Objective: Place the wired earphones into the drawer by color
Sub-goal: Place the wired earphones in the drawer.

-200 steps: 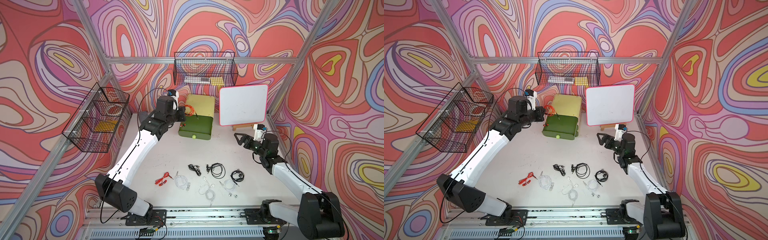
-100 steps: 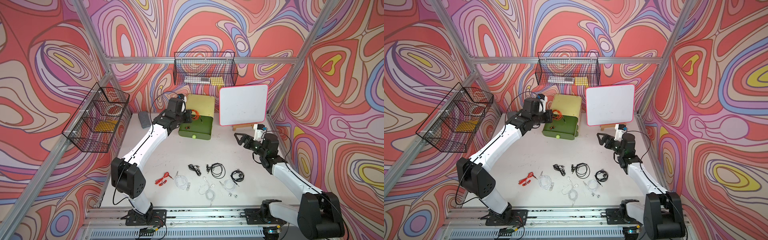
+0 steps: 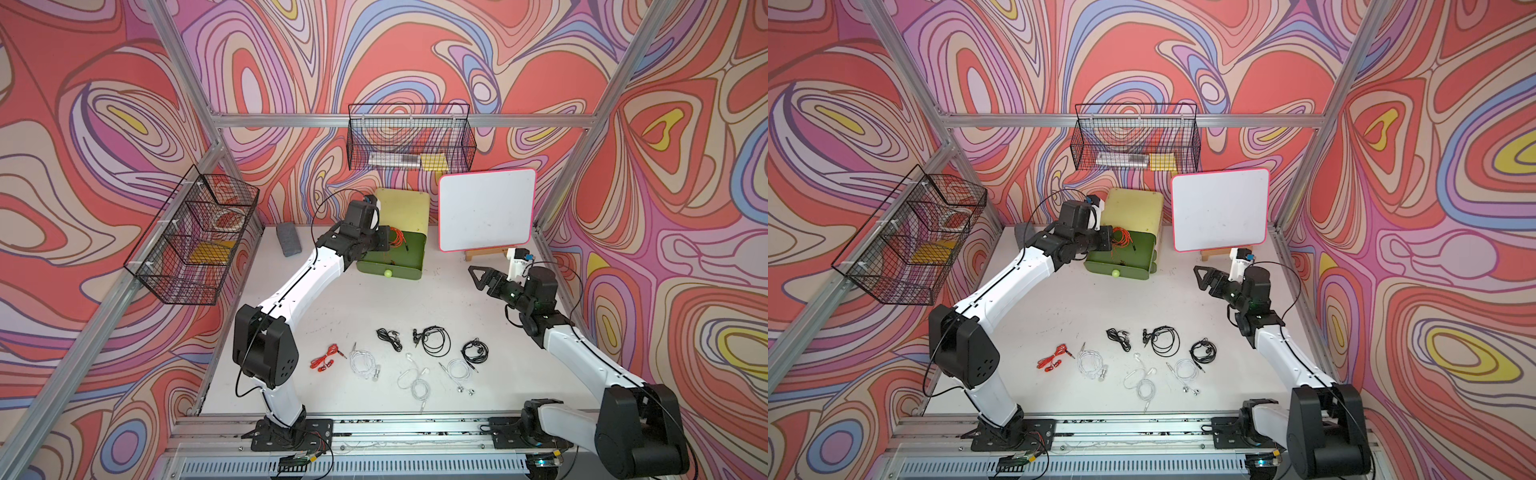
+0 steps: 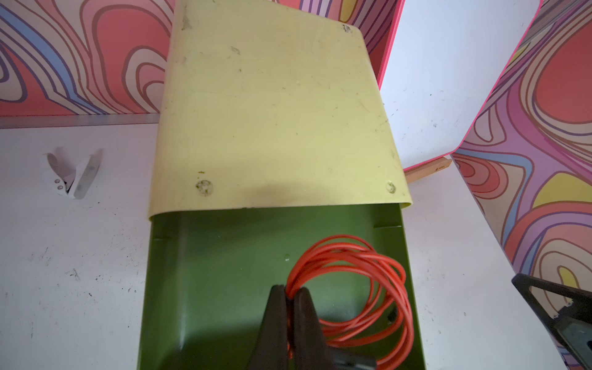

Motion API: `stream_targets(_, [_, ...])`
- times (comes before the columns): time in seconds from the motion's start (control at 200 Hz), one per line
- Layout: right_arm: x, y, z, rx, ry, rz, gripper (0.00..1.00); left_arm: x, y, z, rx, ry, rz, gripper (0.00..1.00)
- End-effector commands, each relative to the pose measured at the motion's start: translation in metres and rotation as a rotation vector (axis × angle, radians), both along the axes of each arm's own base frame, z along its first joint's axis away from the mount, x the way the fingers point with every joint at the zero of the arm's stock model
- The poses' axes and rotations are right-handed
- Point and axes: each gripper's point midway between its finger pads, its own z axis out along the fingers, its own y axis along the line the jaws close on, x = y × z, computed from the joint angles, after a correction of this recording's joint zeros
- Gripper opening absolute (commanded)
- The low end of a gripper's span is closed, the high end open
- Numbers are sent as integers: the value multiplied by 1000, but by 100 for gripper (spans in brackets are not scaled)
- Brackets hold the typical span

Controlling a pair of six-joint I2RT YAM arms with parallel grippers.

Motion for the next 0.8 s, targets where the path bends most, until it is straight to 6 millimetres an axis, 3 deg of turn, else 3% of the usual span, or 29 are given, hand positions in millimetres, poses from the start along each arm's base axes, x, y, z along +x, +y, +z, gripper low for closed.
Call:
stream_targets(0.0, [0,-2,9,3,-33,-6,92,1,-3,16,-6,-34,-12,19])
stream_targets(0.33, [-6,6,23,19,-73,47,92,-23,10,38,-40,-60,12,52])
stream_targets(0.541, [-12,23,40,68,-113,133,91,-66,44,34,-44,-73,94,91])
stream_targets(0.641, [-19,41,49,86,-116,200,90,-92,63,29,-43,-77,134,99])
stream_targets(0.791, [-34,78,62,65,-121,301,89,-125,84,11,-40,-51,173,99])
